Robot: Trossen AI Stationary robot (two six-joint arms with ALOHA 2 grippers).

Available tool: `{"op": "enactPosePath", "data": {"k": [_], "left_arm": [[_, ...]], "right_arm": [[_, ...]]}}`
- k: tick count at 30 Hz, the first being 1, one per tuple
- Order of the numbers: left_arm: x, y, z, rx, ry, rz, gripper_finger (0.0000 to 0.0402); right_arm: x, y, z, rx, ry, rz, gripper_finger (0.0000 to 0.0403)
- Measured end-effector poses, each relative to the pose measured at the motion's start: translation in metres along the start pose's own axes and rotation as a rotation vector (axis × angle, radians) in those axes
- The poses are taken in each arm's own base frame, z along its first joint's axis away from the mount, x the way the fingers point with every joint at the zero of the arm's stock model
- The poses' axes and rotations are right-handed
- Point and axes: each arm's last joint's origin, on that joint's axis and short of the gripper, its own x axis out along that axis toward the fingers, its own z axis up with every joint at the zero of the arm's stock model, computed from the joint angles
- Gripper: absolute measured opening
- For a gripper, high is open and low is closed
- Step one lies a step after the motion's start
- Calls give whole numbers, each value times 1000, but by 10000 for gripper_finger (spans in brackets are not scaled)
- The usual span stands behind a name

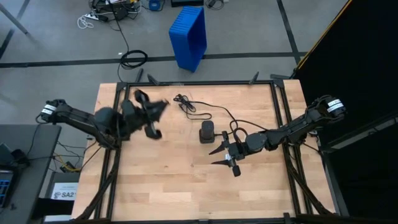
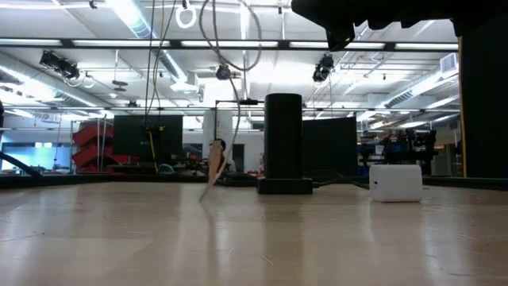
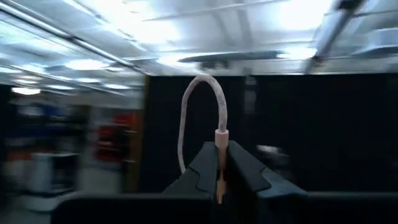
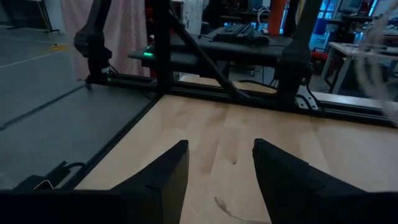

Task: Plug in charger
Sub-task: Insert the charger cable into the charger adapter

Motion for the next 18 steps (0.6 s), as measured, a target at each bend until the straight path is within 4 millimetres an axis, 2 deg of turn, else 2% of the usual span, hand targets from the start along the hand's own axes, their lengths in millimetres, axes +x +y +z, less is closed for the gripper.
{"op": "enactPosePath", "data": {"k": [4,8,13,18], "left_arm": [[-5,15,3,19,85,116,0],[-7,18,-15,-12,231,140,0],[-6,11,-39,-39,353,136,0],[3,-3,-57,-80,376,58,0]], "right_arm": [[0,0,0,0,-1,-7,154],[0,-1,0,0,-2,-29,155],[0,-1,1,-3,-9,-39,151],[0,-4,4,2,-34,-126,152]]}}
